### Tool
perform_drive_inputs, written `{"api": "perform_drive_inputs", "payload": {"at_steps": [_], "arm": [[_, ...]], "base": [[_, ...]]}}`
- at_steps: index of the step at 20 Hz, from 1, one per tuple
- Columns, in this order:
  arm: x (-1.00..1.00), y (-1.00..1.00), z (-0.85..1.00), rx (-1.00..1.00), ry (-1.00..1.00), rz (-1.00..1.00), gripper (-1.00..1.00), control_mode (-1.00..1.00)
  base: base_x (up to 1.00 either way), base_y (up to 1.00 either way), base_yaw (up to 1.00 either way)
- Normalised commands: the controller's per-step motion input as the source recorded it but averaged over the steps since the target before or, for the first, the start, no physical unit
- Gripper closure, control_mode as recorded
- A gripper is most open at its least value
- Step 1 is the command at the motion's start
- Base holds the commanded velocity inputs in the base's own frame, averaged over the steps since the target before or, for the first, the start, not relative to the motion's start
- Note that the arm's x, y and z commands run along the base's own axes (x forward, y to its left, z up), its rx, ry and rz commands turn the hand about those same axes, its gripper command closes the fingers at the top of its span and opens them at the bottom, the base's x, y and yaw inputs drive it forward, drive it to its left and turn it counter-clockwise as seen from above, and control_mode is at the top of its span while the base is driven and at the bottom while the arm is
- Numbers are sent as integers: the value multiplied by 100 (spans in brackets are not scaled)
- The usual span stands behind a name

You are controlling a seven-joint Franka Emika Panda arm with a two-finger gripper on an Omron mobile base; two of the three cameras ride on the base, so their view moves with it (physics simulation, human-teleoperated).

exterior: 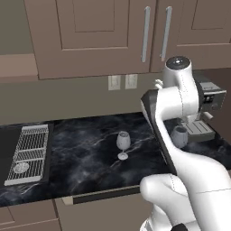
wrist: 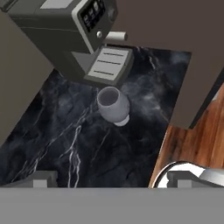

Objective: Retrieve the wine glasses from the counter and place one next to each plate.

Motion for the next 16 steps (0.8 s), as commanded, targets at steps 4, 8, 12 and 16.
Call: {"api": "perform_drive_inputs", "payload": {"at_steps": [4,8,12,16], "arm": [[0,-42,0,19,0,-1,-100,-100],[0,-38,-1,22,-1,-6,-100,-100],[0,-34,-16,18,0,-12,-100,-100],[0,-30,-31,38,-3,-12,-100,-100]], "base": [[0,0,0],[0,0,0],[0,0,0],[0,0,0]]}}
